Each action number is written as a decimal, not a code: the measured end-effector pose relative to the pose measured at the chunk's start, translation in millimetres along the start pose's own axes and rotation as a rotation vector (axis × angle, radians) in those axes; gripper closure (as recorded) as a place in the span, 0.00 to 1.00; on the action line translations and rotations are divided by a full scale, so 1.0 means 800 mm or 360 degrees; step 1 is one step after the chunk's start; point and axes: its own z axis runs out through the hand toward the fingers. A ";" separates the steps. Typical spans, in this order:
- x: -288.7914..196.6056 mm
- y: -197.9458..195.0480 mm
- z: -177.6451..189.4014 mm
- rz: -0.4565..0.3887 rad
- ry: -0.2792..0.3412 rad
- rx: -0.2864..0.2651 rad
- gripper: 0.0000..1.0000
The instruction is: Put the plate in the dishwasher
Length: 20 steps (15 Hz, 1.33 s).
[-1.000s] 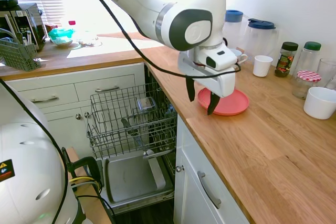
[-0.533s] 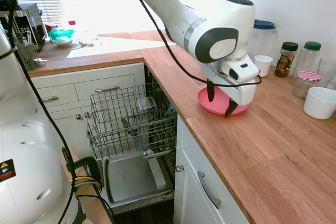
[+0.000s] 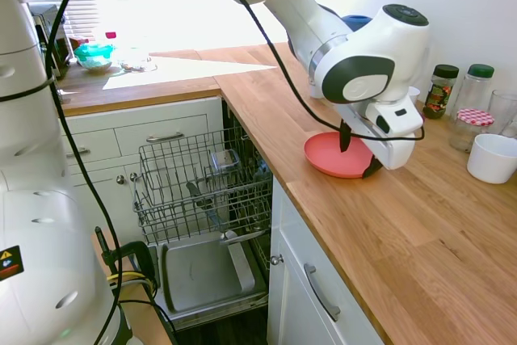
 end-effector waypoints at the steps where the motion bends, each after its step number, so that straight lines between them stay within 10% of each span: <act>1: 0.006 0.000 0.003 0.0007 -0.0009 0.0010 0.00; 2: 0.012 0.000 0.008 0.0012 -0.0018 0.0016 0.00; 3: 0.016 0.001 0.013 0.0012 -0.0033 0.0024 1.00; 20: 0.025 -0.019 0.041 -0.0009 -0.0096 0.0059 1.00</act>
